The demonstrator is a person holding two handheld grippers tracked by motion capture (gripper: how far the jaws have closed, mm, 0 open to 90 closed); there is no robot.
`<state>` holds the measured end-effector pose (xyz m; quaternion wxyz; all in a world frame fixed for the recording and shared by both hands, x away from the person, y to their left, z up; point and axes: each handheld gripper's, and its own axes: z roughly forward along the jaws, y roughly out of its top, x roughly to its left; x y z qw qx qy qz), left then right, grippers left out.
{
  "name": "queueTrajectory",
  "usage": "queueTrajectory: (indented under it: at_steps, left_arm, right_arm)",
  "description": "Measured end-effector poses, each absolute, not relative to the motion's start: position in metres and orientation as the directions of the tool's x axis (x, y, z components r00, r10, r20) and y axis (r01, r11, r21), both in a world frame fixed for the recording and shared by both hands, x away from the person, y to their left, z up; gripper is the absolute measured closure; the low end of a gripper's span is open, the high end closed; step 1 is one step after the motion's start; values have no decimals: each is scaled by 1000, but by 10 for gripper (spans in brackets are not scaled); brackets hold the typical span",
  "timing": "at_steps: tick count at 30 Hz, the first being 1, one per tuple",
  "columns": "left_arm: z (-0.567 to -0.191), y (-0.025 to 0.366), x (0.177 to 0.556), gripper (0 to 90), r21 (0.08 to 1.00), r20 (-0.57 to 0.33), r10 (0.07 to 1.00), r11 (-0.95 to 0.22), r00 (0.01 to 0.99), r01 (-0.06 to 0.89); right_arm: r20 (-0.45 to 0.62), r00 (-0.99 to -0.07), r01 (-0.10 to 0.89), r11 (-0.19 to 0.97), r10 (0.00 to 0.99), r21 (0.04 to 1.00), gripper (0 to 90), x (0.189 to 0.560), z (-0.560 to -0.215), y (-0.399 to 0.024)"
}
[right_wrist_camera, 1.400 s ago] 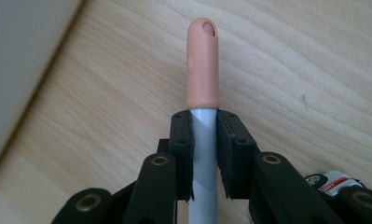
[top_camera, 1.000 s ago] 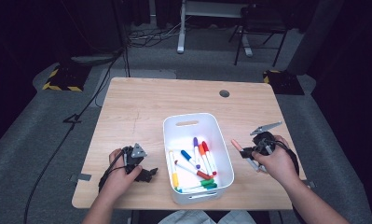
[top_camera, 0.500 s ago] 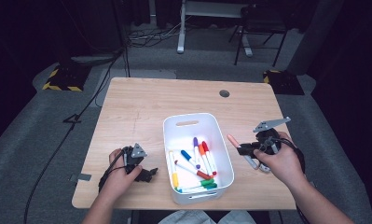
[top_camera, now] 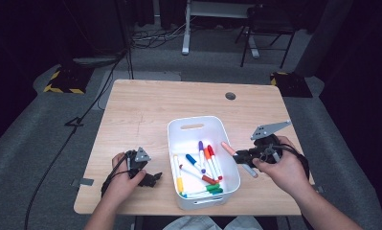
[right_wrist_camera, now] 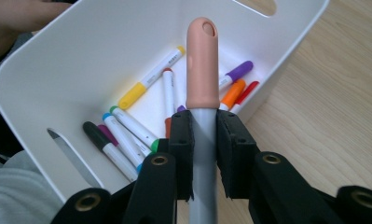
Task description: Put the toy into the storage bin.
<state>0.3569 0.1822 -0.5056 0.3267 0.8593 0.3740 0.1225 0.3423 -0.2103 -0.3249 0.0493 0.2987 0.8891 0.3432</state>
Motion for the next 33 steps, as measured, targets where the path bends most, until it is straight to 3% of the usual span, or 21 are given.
queueTrajectory:
  at_steps: [21,33]
  left_arm:
    - [-505,182,358,0,652,-33,722,-508,691,563]
    - [-505,183,358,0,653,-24,721,-513,692,557]
  right_arm:
    - [121,-885,415,645,449,641,771,331,-317,-162]
    - [104,-910,383,716,402,584,771,330,-335,-148]
